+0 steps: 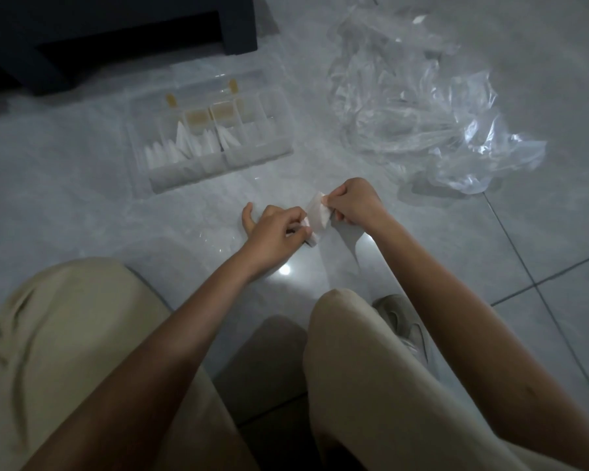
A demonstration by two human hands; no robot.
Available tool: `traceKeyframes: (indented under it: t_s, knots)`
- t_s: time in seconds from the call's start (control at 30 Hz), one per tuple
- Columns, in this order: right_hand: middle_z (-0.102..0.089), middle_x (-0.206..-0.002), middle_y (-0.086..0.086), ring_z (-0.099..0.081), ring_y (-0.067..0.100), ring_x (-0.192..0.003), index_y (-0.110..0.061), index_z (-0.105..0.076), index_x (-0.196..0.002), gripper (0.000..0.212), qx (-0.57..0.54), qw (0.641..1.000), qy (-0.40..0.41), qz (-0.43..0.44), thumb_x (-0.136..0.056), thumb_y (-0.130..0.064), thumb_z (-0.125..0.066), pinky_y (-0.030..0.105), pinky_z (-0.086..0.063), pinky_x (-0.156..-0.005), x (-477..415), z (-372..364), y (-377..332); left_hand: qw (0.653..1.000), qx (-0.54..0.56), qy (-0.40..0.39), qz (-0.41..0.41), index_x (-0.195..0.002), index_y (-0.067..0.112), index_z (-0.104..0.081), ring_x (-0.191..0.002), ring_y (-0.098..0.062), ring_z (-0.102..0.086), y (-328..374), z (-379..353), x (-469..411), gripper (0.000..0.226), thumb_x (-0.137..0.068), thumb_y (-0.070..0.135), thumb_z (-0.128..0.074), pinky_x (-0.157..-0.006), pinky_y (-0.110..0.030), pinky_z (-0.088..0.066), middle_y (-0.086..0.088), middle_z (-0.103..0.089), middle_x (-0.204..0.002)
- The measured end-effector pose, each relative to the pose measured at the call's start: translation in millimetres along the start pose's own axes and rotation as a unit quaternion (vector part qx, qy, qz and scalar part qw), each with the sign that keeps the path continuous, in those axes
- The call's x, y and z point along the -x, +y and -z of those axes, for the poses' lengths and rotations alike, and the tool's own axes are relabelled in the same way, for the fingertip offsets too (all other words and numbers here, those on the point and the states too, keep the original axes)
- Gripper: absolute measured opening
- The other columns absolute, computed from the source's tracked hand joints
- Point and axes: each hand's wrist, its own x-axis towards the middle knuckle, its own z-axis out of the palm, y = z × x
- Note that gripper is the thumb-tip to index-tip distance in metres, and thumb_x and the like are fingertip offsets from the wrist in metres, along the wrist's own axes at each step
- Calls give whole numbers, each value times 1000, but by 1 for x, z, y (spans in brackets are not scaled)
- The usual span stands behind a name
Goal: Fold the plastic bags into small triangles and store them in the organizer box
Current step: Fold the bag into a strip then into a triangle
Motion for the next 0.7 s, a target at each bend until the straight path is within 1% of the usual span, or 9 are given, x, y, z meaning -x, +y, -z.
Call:
traceKeyframes:
  t_s: [0.1, 0.2, 0.27, 0.33, 0.43, 0.53, 0.63, 0.7]
  knots:
    - [-49, -31, -11, -48, 8, -43, -12, -66, -71, 25, 6, 1000, -1, -1, -93, -21, -61, 23, -37, -50, 0, 1, -1, 1000, 8, 5, -5, -82, 29, -56, -107, -10, -48, -1, -2, 1, 12, -93, 34, -56, -112, -42, 7, 12, -48, -70]
    - [-49, -31, -11, -48, 10, -46, -9, -69, -79, 21, 3, 1000, -1, -2, -92, -22, -61, 23, -37, -50, 0, 1, -1, 1000, 8, 18, -4, -78, 30, -55, -106, -10, -48, -1, -4, 1, 16, -92, 36, -58, -110, -39, 3, 12, -47, -68]
    - [-49, -31, -11, -48, 11, -46, -8, -70, -78, 22, 6, 1000, -2, -4, -92, -22, -61, 23, -38, -50, -1, 1, -2, 1000, 20, 17, -5, -76, 31, -53, -105, -9, -49, -1, -3, 1, 18, -92, 36, -59, -110, -37, 2, 14, -48, -68]
    - [-49, -32, -10, -48, 11, -45, -9, -67, -70, 26, 13, 1000, -3, -6, -92, -22, -61, 23, -38, -49, -1, 1, -2, 999, 37, 6, -7, -71, 32, -50, -104, -9, -50, 1, -2, 1, 22, -92, 33, -59, -111, -37, 2, 14, -49, -69]
    - [-51, -36, -7, -47, 11, -44, -11, -63, -65, 29, 17, 1000, -2, -9, -92, -21, -61, 23, -37, -48, -2, 1, -3, 999, 44, -13, -8, -68, 31, -45, -101, -7, -50, 5, 0, -1, 28, -93, 27, -57, -115, -41, 4, 12, -48, -71]
    - [-51, -35, -8, -47, 12, -44, -10, -63, -64, 31, 21, 1000, -6, -11, -92, -22, -61, 23, -37, -49, -2, 1, -3, 997, 63, -28, -18, -74, 30, -43, -98, -5, -49, 7, 1, 2, 25, -96, 25, -53, -116, -39, 8, 11, -47, -72]
    - [-55, -43, -4, -47, 13, -47, -7, -67, -72, 25, 16, 1000, -5, -12, -92, -21, -61, 24, -38, -51, -2, 1, -4, 997, 72, -35, -20, -80, 26, -45, -96, -2, -48, 5, 1, 5, 19, -97, 26, -52, -115, -35, 12, 10, -46, -75]
    - [-56, -47, -2, -47, 14, -47, -7, -67, -73, 25, 17, 1000, -4, -13, -92, -21, -61, 24, -39, -52, -2, 1, -4, 997, 64, -42, -23, -86, 21, -47, -99, -3, -47, 5, 0, 6, 13, -98, 25, -51, -115, -35, 13, 9, -47, -76]
